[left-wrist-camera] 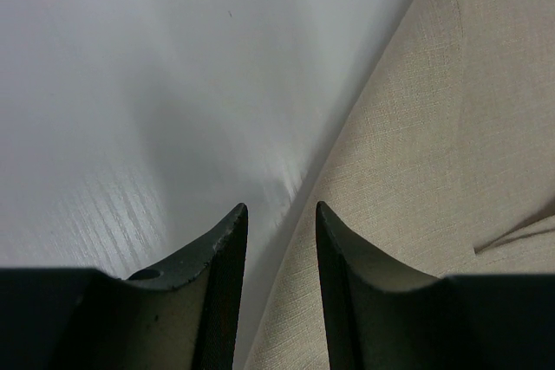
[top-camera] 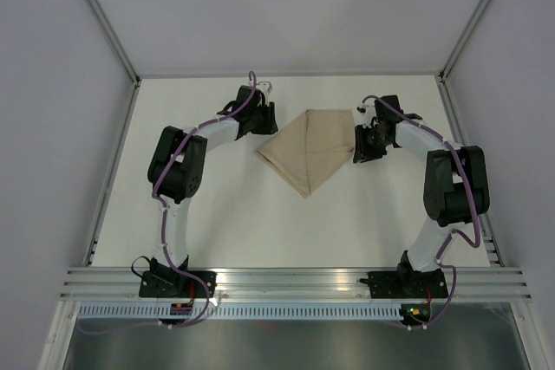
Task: Fold the napkin, place the utensils inside, and roll it up
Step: Fold the napkin
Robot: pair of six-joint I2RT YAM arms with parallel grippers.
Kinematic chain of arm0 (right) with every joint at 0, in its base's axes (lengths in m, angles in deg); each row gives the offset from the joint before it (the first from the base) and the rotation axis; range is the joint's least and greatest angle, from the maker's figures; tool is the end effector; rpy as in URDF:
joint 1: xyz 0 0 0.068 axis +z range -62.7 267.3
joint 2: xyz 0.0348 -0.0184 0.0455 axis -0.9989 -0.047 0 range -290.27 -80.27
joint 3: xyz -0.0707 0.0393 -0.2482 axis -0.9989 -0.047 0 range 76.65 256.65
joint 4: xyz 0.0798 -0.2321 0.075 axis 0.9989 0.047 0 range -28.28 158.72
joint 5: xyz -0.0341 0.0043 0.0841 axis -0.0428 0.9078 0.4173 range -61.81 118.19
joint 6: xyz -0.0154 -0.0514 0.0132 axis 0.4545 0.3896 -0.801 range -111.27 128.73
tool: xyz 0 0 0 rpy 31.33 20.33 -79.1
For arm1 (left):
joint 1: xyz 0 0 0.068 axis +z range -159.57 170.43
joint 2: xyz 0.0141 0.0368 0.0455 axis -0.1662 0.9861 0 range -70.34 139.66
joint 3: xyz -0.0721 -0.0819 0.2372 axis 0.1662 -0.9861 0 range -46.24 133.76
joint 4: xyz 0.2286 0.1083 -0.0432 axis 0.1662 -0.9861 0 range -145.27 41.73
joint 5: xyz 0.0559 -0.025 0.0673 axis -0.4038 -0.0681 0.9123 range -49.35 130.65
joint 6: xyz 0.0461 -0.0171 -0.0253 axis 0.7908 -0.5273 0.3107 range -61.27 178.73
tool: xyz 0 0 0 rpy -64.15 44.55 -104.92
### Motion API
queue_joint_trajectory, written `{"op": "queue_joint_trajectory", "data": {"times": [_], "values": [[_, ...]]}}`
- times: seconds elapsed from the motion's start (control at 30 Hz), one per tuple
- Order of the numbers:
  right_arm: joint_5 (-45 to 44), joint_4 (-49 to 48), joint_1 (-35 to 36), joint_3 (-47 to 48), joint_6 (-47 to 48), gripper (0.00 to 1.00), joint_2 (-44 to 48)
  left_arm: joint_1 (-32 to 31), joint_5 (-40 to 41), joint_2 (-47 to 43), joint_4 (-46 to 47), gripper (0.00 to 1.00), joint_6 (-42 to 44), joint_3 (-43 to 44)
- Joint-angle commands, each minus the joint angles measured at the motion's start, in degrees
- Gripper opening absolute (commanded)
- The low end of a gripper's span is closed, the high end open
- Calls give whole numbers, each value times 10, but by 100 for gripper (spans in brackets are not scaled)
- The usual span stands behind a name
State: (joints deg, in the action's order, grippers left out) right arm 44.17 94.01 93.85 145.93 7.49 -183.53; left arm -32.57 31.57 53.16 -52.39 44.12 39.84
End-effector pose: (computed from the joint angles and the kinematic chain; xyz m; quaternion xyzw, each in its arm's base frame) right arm 0.3510 0.0507 0.1734 -0.0734 0.9668 0.1496 0.1938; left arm 0.4296 -0.1888 0.1517 0.0989 0.9042 -0.2002 0.3641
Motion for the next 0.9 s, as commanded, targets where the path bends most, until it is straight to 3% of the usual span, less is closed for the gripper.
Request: {"op": "queue_joint_trajectory", "data": {"times": [0.0,0.87], "values": [[-12,-9,0,-2,-7,33,-8,1,12,2,-9,43,-19,22],[-18,-21,7,40,-21,32,-80,3,10,-8,-15,41,-43,-38]]}}
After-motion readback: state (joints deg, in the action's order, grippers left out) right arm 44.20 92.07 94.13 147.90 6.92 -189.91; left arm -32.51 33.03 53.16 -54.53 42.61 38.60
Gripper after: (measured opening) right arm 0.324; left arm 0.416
